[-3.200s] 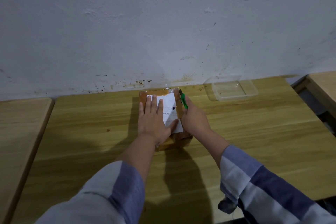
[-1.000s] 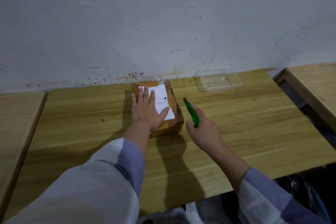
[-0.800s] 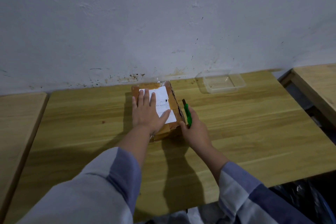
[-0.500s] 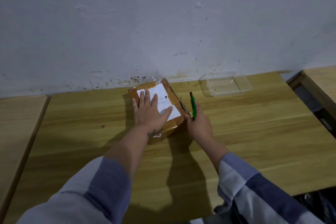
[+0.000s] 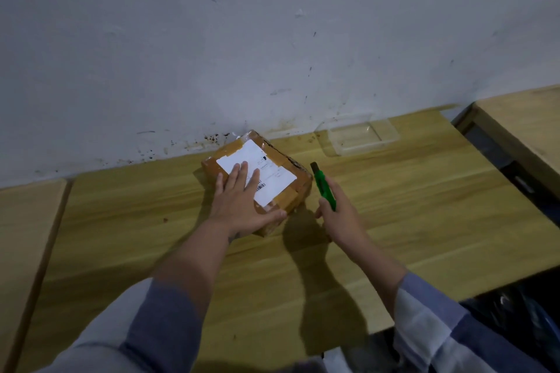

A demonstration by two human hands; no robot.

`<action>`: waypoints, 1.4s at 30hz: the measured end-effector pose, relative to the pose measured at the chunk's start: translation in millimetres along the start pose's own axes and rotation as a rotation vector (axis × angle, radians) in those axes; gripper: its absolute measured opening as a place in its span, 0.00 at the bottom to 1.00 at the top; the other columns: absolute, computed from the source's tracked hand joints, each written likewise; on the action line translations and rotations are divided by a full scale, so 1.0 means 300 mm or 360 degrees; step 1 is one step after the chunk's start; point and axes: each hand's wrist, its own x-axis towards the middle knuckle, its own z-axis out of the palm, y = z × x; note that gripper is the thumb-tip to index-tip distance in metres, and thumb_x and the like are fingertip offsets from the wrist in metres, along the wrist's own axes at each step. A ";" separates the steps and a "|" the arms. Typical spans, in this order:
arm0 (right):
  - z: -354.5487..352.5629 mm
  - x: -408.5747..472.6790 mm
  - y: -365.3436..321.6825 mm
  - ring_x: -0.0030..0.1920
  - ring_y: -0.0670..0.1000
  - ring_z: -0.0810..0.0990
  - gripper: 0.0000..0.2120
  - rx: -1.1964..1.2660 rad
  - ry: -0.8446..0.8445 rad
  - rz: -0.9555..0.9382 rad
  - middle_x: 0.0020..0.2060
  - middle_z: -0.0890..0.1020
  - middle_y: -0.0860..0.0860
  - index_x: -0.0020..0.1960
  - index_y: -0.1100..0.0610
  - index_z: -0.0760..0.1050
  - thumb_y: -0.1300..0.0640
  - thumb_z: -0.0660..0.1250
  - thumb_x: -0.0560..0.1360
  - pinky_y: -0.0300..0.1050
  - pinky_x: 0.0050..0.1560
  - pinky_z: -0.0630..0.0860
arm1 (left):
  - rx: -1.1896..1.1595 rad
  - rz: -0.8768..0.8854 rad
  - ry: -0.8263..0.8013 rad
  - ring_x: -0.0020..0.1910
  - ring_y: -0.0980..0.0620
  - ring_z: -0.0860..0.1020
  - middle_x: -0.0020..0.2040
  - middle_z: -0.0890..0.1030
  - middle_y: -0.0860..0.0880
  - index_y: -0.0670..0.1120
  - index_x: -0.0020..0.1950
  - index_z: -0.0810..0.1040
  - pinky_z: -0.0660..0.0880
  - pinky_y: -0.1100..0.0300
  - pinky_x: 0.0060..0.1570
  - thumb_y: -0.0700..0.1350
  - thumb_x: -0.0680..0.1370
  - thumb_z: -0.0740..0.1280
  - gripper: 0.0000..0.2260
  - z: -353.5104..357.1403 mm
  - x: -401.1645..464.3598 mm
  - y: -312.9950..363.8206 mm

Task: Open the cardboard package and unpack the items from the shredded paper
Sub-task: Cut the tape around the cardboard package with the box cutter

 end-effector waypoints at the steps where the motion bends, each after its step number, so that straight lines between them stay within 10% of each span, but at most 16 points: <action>1: 0.002 -0.026 0.017 0.36 0.45 0.73 0.25 0.0058 -0.0010 -0.0003 0.54 0.78 0.55 0.75 0.45 0.55 0.57 0.55 0.81 0.41 0.36 0.71 | -0.0002 -0.0007 -0.0009 0.77 0.49 0.34 0.78 0.36 0.47 0.50 0.79 0.41 0.33 0.45 0.73 0.80 0.64 0.47 0.52 -0.001 -0.005 0.005; 22: 0.021 -0.149 0.006 0.26 0.48 0.68 0.22 0.0558 -0.0033 0.0233 0.33 0.73 0.50 0.73 0.43 0.59 0.59 0.53 0.81 0.42 0.24 0.66 | 0.0054 -0.0112 0.0012 0.77 0.45 0.35 0.79 0.38 0.45 0.49 0.79 0.41 0.35 0.42 0.72 0.75 0.71 0.47 0.45 0.029 -0.034 0.051; 30: 0.043 -0.146 -0.017 0.29 0.47 0.71 0.22 0.0512 -0.0020 0.0306 0.48 0.72 0.52 0.73 0.44 0.58 0.58 0.53 0.81 0.40 0.26 0.67 | 0.0057 -0.0128 0.0031 0.77 0.45 0.35 0.79 0.37 0.45 0.49 0.79 0.41 0.34 0.42 0.72 0.74 0.73 0.47 0.43 0.036 -0.033 0.053; 42: 0.083 -0.169 -0.050 0.23 0.47 0.67 0.22 0.0669 -0.0084 0.0458 0.41 0.73 0.51 0.73 0.44 0.59 0.58 0.52 0.81 0.34 0.18 0.64 | 0.0044 -0.0226 -0.0029 0.76 0.45 0.34 0.78 0.37 0.44 0.48 0.79 0.40 0.34 0.41 0.72 0.74 0.73 0.46 0.44 0.026 -0.041 0.083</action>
